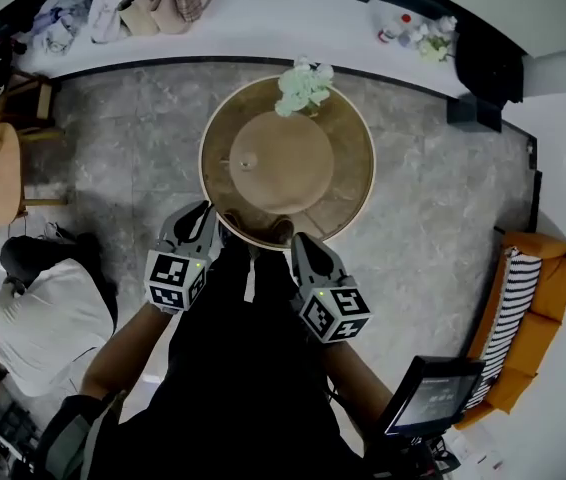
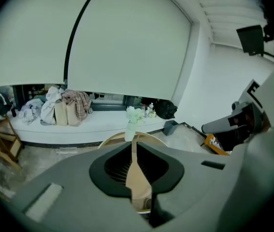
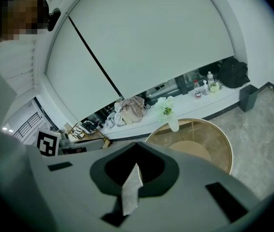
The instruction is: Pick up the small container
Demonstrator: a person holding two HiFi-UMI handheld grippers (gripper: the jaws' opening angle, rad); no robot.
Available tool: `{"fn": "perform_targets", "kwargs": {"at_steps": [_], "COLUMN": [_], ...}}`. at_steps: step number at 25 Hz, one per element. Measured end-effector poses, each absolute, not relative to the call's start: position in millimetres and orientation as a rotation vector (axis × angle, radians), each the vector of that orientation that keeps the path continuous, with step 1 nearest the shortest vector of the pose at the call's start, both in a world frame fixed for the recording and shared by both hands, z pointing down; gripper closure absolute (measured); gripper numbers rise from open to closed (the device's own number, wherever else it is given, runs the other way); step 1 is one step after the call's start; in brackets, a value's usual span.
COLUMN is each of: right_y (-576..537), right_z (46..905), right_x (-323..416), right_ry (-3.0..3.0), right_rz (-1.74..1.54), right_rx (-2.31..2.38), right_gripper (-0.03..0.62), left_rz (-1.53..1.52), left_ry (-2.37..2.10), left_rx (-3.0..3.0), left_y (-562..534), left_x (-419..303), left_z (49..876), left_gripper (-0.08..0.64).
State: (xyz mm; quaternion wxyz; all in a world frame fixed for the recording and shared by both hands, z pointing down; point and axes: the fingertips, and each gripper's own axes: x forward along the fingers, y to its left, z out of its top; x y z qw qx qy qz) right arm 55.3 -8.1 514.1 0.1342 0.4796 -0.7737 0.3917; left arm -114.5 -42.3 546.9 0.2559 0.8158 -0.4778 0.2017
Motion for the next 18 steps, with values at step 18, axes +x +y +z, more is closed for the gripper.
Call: {"fn": "perform_targets", "kwargs": {"at_steps": [18], "right_y": [-47], "right_z": [603], "right_x": [90], "right_ry": [-2.184], "right_rz": [1.302], "right_rx": [1.349], "right_gripper": [0.586], "left_rz": [0.845], "left_ry": [-1.195], "left_rx": [2.198], "left_y": [-94], "left_x": [-63], "left_z": [691], "left_gripper": [0.272]}}
